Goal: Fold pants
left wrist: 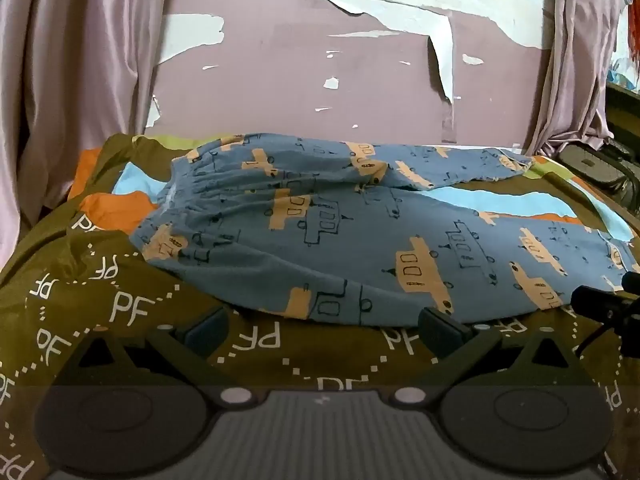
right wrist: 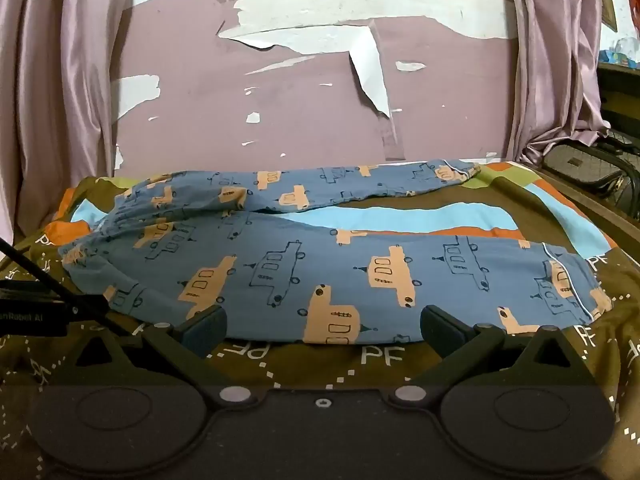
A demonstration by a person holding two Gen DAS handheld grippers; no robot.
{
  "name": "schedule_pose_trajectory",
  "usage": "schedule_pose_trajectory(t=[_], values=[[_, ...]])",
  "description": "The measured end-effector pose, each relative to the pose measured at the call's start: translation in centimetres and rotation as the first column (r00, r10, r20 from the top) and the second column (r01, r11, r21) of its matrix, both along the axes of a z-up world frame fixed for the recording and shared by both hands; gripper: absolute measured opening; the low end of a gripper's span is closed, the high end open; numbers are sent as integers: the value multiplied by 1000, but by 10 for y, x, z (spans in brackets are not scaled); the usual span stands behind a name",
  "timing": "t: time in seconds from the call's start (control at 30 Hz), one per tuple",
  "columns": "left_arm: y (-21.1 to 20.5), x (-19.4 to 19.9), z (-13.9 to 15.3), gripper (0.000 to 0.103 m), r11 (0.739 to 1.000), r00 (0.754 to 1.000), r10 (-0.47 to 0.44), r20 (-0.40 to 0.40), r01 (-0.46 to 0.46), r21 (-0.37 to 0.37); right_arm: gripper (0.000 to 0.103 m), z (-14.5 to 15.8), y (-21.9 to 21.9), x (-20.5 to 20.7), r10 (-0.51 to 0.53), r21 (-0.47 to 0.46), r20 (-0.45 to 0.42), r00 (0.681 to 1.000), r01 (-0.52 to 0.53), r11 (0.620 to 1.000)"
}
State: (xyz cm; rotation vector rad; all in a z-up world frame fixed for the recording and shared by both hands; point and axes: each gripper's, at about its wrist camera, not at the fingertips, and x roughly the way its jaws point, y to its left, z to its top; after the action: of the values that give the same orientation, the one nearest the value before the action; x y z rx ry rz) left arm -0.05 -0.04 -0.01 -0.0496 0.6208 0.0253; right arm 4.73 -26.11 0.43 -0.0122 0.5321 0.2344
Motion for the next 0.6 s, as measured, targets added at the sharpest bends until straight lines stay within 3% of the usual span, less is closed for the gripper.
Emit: schedule_pose_trajectory(t=[0.6], values=[[-2,0,1,103,1000,1000,-4,-17,4,5,103,-1,-1,1,-1,-2,-1,1000,1,1000]])
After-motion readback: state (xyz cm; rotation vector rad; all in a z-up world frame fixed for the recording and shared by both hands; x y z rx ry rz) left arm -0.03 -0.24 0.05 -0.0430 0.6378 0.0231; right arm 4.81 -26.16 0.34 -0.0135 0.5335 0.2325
